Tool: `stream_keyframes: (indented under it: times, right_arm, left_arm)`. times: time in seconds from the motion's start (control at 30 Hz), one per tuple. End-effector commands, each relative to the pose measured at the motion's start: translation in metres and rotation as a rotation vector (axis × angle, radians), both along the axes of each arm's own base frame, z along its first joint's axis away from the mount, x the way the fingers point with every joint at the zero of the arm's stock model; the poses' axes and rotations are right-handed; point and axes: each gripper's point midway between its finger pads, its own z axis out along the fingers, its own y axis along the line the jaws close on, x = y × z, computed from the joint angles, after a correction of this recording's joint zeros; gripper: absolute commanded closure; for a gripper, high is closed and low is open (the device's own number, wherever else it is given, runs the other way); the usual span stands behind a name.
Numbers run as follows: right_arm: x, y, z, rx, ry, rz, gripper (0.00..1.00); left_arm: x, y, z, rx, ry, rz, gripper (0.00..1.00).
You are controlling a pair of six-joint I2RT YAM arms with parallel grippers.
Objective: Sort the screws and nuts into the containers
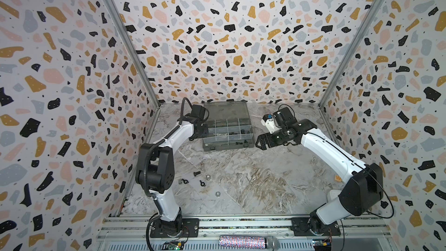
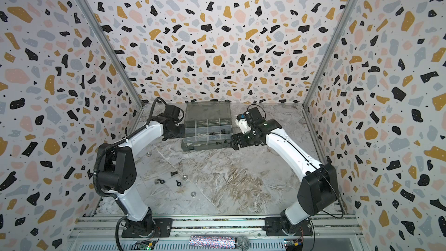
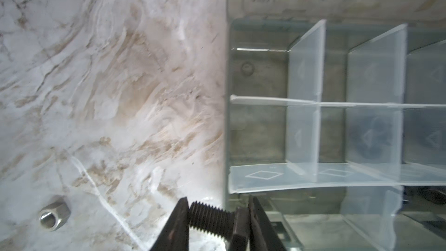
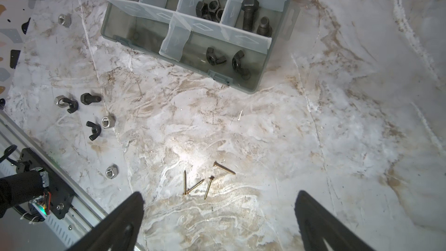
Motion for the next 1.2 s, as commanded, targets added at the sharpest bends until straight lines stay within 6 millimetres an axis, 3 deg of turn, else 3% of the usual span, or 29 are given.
stream_keyframes:
  times: [0.0, 0.3, 0.57, 0.83, 1.17]
  right_arm:
    - [-0.012, -0.011, 0.005, 0.007, 0.005, -0.036, 0.01]
    - [-0.024, -0.039, 0.002, 0.011, 0.010, -0.109, 0.01]
    - [-0.028, -0.059, 0.009, 0.010, 0.001, -0.158, 0.01]
    - [-0.030, -0.072, 0.011, -0.005, 0.001, -0.176, 0.01]
    - [-0.026, -0.076, 0.007, -0.010, 0.009, -0.183, 0.01]
  left_arm:
    - [0.015, -0.041, 0.014, -0.040, -0.034, -0.068, 0.75]
    - [0.051, -0.146, 0.030, -0.076, -0.079, -0.239, 0.75]
    - [0.065, -0.209, 0.023, -0.153, -0.084, -0.330, 0.75]
    - [0.055, -0.248, 0.008, -0.266, -0.071, -0.369, 0.74]
    - [0.048, -0.250, -0.012, -0.256, -0.032, -0.380, 0.74]
